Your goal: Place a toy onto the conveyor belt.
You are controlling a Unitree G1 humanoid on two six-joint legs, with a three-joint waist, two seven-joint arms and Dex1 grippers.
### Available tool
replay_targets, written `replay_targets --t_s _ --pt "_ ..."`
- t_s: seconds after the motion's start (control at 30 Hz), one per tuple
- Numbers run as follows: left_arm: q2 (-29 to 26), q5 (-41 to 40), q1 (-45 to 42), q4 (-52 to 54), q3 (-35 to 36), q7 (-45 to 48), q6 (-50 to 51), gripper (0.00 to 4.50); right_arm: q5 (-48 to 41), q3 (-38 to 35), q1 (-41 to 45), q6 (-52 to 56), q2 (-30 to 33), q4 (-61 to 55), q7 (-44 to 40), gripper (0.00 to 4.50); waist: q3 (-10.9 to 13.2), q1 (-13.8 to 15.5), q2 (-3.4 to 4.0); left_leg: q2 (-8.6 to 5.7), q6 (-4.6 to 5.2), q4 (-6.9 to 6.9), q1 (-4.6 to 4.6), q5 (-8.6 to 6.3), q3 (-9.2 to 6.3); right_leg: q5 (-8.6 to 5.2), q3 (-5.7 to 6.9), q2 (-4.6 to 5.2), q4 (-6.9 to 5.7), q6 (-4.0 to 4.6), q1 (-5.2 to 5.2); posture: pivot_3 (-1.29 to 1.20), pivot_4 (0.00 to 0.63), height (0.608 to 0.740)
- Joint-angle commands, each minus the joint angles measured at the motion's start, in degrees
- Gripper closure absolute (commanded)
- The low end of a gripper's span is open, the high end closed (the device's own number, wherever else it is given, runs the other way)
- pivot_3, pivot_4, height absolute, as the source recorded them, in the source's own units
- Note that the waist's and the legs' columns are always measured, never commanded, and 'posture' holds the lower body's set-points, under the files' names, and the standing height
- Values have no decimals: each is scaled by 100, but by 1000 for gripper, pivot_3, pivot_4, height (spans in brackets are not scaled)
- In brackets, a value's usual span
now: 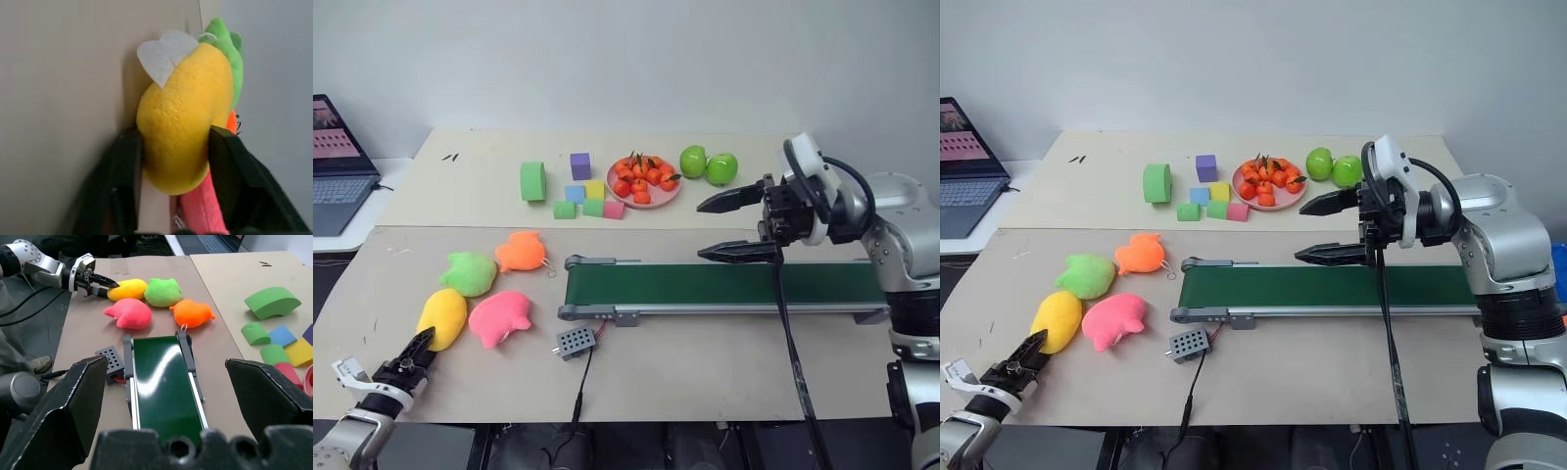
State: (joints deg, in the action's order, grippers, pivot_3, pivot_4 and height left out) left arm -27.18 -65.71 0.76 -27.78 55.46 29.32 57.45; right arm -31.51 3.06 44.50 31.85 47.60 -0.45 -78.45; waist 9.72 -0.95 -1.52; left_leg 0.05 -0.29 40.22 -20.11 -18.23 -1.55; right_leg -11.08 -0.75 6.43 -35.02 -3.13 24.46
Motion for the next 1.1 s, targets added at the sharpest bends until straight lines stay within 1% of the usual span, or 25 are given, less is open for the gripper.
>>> replay_targets --t_s 0.03,0.07,0.1,0.17,0.27,0.37,0.47,0.5,0.57,0.6,0.63,0.7,0.73,0.77,0.83,0.9,0.93,0.97,1.03,1.1 --pt "91 -171 81 68 98 -125 -14 3978 52 -103 205 -25 52 -82 27 0 -8 3 17 0 0 -1 0 0 0 0 0 0 0 0 0 0 150 738" --pt "129 -241 96 121 139 -183 -10 4276 65 -93 217 -31 37 -63 28 0 -12 3 24 0 -1 -2 1 0 -1 0 0 0 -1 0 0 0 150 738" --pt "161 -297 109 168 163 -236 -12 4479 80 -89 226 -38 26 -44 22 0 -13 4 25 0 -1 -4 2 1 -1 0 0 0 -1 0 0 0 150 738" --pt "222 -668 189 359 351 -291 149 4479 117 -66 248 -47 -10 -13 8 0 -13 -7 25 0 -1 -6 4 1 -1 0 0 0 -1 0 0 0 150 738" --pt "218 -1548 441 749 755 -257 502 4479 130 -34 280 -39 -41 17 -18 0 -12 -57 18 2 -1 -6 2 0 0 0 -3 0 3 0 2 0 150 738" --pt "155 -2089 706 1236 894 -257 611 4479 161 -17 310 -49 -52 84 -55 0 -10 -52 12 3 -1 -8 -7 0 -4 0 -2 0 4 0 12 0 150 738" --pt "104 -2173 889 2018 820 -119 388 4479 194 27 308 -61 -75 116 -89 0 -8 -26 7 3 -2 -7 -8 0 -4 0 -2 2 3 0 12 0 150 738" --pt "101 -2198 858 2191 792 -197 261 4479 204 40 310 -62 -91 124 -85 0 -8 -3 7 3 -3 -7 -7 0 -4 0 -2 2 4 1 11 0 150 738" --pt "85 -2167 426 2687 769 -493 -293 4479 237 75 339 -77 -145 161 -77 0 -8 32 7 0 -5 -8 -7 2 -4 1 0 3 4 3 8 0 150 738" --pt "55 -2016 189 2969 663 -618 -569 4479 248 87 354 -77 -172 175 -71 0 -6 61 3 0 -8 -7 -6 3 -5 1 2 3 3 3 5 0 150 738" --pt "-14 -1789 -235 3305 402 -871 -844 4479 261 104 373 -81 -209 193 -64 0 -5 82 -1 0 -16 -6 -7 8 -13 3 10 3 3 6 0 0 150 738" --pt "-87 -1523 -715 3708 6 -1190 -1135 4479 286 114 392 -82 -254 212 -63 0 -5 130 -6 0 -30 -6 -8 16 -21 9 18 2 4 14 -6 0 150 738" --pt "-159 -1216 -934 3948 -315 -1320 -1265 4479 300 113 395 -81 -269 217 -66 0 -6 123 -9 -1 -35 -5 -8 19 -23 12 18 1 8 16 -10 0 150 738" --pt "-204 -848 -1182 4159 -680 -1541 -1399 4479 314 114 400 -86 -282 226 -63 0 -7 106 -9 -2 -36 -5 -8 19 -22 13 15 0 10 16 -12 0 150 738" --pt "-388 -5 -1766 4803 -1745 -1899 -1523 4479 325 103 392 -94 -308 230 -24 0 -7 83 -10 -8 -35 -7 -7 19 -15 13 3 1 12 15 -11 0 150 738" --pt "-547 620 -2085 5283 -2579 -1965 -1594 4479 317 79 366 -88 -331 202 36 0 -6 78 -12 -8 -35 -12 -14 19 -16 15 4 -2 10 12 -9 0 150 738" --pt "-607 861 -2156 5425 -2859 -1937 -1634 4479 312 69 356 -77 -344 184 62 0 -6 69 -12 -9 -34 -13 -19 19 -16 17 4 -2 13 10 -9 0 150 738" --pt "-962 1666 -2029 5608 -3474 -1693 -1908 4479 297 37 318 -61 -337 147 91 0 -6 39 -11 -9 -35 -13 -21 19 -12 17 2 -1 13 9 -7 0 150 738" --pt "-1484 2998 -1793 5767 -4315 -1405 -2529 4479 272 -18 257 -32 -314 95 135 0 -6 -56 -9 -9 -38 -24 -21 21 2 17 -7 0 20 8 3 0 150 738" --pt "-1793 4127 -1619 5719 -4763 -1371 -3323 4479 249 -61 207 -11 -284 66 172 0 -4 -121 -4 -12 -36 -55 -15 20 6 17 -14 -6 43 8 14 0 150 738"
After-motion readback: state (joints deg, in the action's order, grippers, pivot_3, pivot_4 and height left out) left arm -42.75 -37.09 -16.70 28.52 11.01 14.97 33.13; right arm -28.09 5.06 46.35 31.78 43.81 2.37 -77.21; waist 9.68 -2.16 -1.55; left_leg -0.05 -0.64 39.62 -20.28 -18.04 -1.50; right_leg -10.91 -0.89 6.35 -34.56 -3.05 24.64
